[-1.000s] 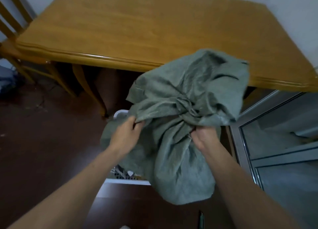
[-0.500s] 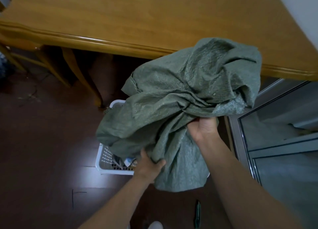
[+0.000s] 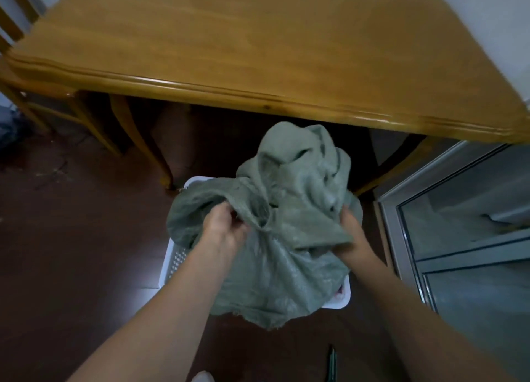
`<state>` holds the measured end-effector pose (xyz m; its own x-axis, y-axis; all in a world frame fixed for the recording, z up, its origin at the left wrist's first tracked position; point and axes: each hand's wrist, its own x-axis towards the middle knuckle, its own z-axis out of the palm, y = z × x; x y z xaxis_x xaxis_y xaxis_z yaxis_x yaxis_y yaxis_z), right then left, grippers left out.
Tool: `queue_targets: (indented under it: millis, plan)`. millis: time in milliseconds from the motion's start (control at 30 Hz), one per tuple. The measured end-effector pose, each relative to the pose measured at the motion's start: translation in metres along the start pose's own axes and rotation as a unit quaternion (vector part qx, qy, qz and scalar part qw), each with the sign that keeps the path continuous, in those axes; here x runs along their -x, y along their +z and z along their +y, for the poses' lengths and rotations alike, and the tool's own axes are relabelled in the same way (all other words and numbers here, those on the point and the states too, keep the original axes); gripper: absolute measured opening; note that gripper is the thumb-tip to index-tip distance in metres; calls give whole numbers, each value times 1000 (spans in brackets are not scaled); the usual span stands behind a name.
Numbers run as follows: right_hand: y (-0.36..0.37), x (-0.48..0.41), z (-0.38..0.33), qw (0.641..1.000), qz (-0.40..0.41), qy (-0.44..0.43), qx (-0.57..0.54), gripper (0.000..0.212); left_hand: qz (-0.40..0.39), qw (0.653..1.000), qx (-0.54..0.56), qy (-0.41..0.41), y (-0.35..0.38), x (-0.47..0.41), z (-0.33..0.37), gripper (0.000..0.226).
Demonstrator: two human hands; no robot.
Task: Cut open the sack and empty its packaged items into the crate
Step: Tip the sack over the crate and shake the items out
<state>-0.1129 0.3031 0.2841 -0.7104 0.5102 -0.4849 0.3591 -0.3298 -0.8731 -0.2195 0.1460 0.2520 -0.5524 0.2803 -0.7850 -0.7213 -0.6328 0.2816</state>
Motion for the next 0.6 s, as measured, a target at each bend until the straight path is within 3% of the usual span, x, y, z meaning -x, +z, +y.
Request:
queue_targets:
  millis: [33, 100, 233, 367, 533, 600]
  plan:
    - [0, -2, 6, 994, -16, -49, 100, 21, -51, 998, -2, -21, -3, -1, 1, 20]
    - [-4, -7, 26, 941, -26, -115, 319, 32, -108, 992, -24, -55, -6, 3, 3, 21]
    - [-10, -8, 59, 838, -76, -195, 503, 50, -220, 944, -221, -108, -4, 16, -7, 70]
    - [-13, -8, 87, 809, -91, -189, 550, 59, -123, 907, -397, 62, -9, -7, -28, 84]
    - [-24, -7, 103, 799, -135, -120, 574, 65, -161, 808, -528, 204, -21, -15, -35, 87]
    - [-25, -5, 104, 805, -145, -92, 567, 62, -194, 773, -565, 214, -26, -16, -36, 87]
